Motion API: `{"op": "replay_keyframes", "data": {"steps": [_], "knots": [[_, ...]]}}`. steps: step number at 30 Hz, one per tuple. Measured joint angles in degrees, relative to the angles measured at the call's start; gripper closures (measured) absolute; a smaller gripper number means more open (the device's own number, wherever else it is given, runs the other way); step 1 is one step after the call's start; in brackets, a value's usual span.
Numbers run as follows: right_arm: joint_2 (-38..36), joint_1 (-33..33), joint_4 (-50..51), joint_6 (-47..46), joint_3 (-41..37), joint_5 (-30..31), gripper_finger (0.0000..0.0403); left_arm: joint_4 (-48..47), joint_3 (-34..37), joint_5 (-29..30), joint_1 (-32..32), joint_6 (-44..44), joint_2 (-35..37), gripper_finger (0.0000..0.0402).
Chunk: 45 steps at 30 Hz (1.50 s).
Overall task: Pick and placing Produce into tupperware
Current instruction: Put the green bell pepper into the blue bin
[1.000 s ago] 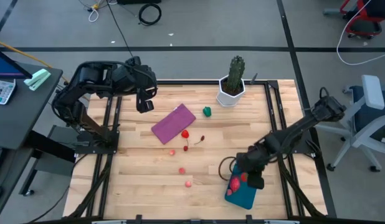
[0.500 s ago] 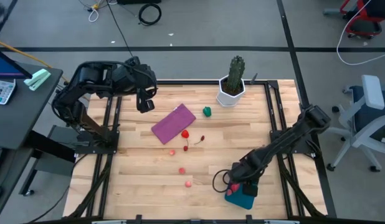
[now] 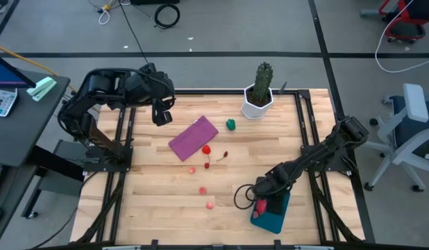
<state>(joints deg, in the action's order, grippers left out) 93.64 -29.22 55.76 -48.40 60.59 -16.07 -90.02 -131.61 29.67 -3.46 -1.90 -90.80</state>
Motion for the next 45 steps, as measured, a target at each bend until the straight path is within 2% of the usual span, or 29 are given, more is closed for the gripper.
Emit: {"op": "replay_keyframes", "data": {"steps": [6,9,11,15,17,19,26,31,34,37,40,45], "knots": [[-3.83,1.29,0.01,-1.25,1.71,0.83,0.0275,0.0,0.0,-0.02,0.0,0.21,0.0,0.023],[-6.83,2.16,-0.07,-1.51,3.02,2.17,0.027,0.0,0.0,-2.7,0.0,0.03,0.0,0.023],[-8.71,2.66,-0.07,-0.7,4.07,7.0,0.0271,0.0,0.0,-5.87,0.0,-0.76,0.0,0.023],[-12.47,3.83,-1.28,4.71,5.76,21.82,0.0276,0.1,0.99,-11.2,0.04,-1.72,0.0,0.023],[-14.12,4.95,-3.55,7.22,5.78,29.47,0.0277,0.07,3.28,-12.35,0.13,-2.53,-0.14,0.023],[-15.08,6.62,-5.59,9.12,5.78,33.9,0.0275,0.0,6.58,-12.42,0.13,-3.45,-0.28,0.023],[-12.67,14.07,-11.6,26.05,5.76,35.38,0.0242,0.49,20.24,-11.52,-0.02,-4.68,-0.22,0.023],[-8.69,21.15,-16.95,31.6,5.73,37.07,0.02,0.52,29.3,-8.54,0.0,-5.68,-0.22,0.023],[-5.64,26.01,-20.36,28.05,5.71,40.21,0.0173,1.15,33.61,-6.35,-0.02,-8.44,-0.22,0.023],[-2.14,30.48,-24.67,16.93,5.71,43.12,0.0153,2.12,36.35,-4.34,-0.47,-10.93,-0.22,0.023],[1.46,34.07,-28.47,8.27,5.71,43.14,0.0141,2.82,37.66,-3.78,-1.55,-12.69,-0.22,0.023],[7.12,37.52,-29.64,4.79,5.71,42.42,0.0135,3.08,37.66,-3.77,-3.97,-15.24,-0.2,0.023]]}}
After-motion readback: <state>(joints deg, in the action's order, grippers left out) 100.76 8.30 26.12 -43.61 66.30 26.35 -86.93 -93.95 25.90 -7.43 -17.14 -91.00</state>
